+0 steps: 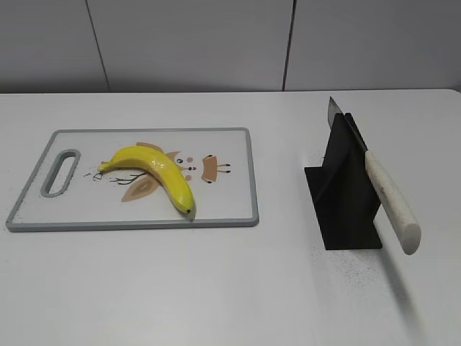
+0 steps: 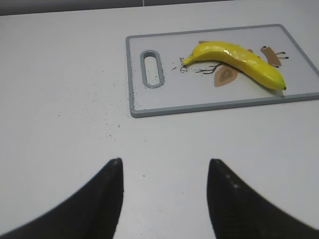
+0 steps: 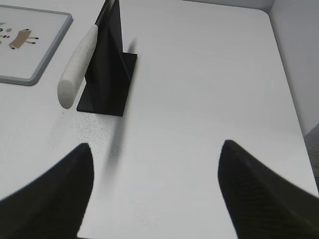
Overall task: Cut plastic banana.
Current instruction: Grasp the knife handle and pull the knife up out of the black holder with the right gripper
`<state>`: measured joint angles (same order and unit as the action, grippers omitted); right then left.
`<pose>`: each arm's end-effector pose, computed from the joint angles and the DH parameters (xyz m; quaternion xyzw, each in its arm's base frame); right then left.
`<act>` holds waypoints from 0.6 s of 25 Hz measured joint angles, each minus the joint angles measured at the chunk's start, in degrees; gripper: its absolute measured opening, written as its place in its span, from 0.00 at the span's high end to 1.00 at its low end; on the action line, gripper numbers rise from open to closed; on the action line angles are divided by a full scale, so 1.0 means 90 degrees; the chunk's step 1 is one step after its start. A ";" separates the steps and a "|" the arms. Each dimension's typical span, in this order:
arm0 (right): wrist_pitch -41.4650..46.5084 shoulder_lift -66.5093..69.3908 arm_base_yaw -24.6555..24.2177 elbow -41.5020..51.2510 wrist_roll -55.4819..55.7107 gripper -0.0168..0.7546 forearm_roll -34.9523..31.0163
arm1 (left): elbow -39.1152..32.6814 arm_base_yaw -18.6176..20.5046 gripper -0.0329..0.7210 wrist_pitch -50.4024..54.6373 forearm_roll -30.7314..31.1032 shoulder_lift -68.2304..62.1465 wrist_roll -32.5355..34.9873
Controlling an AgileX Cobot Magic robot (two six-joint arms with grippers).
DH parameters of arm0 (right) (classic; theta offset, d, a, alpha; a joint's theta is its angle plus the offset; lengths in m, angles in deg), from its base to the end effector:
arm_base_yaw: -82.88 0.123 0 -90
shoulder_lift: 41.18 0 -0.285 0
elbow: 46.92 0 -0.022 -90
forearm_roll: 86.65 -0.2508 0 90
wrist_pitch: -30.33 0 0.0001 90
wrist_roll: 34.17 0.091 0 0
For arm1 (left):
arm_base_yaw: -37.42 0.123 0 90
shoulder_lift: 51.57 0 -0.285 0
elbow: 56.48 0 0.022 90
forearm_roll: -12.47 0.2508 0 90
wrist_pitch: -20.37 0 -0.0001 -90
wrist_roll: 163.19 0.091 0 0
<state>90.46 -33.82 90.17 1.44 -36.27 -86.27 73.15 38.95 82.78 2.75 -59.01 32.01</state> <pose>-0.0058 -0.0013 0.2792 -0.0692 0.8445 0.0207 0.5306 -0.0037 -0.0137 0.2672 0.1062 0.8573 -0.0115 0.5036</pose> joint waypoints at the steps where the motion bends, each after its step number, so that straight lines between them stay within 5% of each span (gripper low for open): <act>1: 0.0000 0.0000 0.0000 0.0000 0.0000 0.22 0.0000 | 0.0000 0.0000 0.26 0.0000 0.0000 0.0000 0.0000; 15: 0.0000 0.0000 0.0000 0.0000 0.0000 0.22 0.0000 | 0.0000 0.0000 0.26 0.0000 -0.0003 0.0000 0.0000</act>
<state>90.46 -33.82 90.17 1.44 -36.27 -86.27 73.15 38.95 82.78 2.73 -59.01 32.01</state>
